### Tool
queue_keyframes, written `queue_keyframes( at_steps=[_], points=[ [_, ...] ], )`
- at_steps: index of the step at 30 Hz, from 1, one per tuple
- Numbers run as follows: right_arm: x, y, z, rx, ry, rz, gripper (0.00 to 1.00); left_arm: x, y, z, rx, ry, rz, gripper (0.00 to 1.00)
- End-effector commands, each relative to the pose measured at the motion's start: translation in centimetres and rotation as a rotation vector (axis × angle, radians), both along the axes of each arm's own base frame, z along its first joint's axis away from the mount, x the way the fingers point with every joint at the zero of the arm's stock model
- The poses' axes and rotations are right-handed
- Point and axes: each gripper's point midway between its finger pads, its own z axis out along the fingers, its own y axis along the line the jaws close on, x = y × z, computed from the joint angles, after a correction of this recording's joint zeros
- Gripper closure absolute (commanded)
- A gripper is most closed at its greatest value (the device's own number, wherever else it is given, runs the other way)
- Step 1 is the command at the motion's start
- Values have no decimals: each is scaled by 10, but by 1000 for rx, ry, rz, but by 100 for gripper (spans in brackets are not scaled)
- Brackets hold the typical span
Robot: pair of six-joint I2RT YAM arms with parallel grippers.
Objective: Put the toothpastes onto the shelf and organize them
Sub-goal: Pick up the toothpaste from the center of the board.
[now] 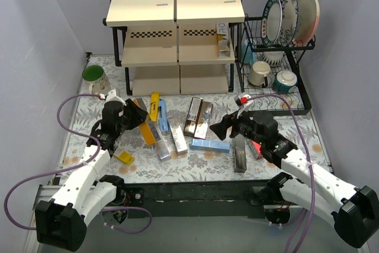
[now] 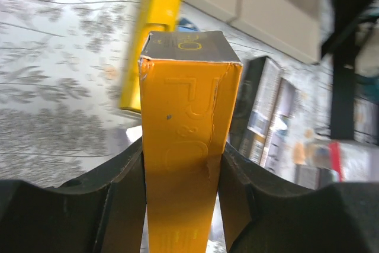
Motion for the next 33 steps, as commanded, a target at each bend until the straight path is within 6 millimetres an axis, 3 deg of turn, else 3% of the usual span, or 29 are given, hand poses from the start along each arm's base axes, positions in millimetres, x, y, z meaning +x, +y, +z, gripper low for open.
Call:
queue_keyframes(
  at_steps=[1, 6, 13, 18, 22, 25, 26, 33],
  points=[
    [-15, 29, 22, 78, -93, 81, 14, 3, -34, 46, -192, -175, -132, 83],
    [-29, 50, 24, 107, -134, 116, 14, 0, -56, 60, -344, -199, -201, 82],
    [-46, 75, 26, 99, -148, 196, 14, -2, -71, 66, -374, -216, -302, 82],
    [-51, 79, 22, 41, -149, 257, 13, -12, -89, 69, -376, -228, -458, 82],
    [-56, 87, 43, 6, -202, 333, 13, -20, -104, 71, -372, -204, -603, 82],
    [-60, 86, 48, -55, -224, 385, 12, -28, -112, 67, -363, -167, -707, 82],
    [-60, 87, 60, -62, -260, 400, 12, -28, -115, 74, -365, -172, -739, 82],
    [-62, 80, 67, -195, -329, 474, 11, -48, -131, 75, -350, -116, -932, 81]
  ],
)
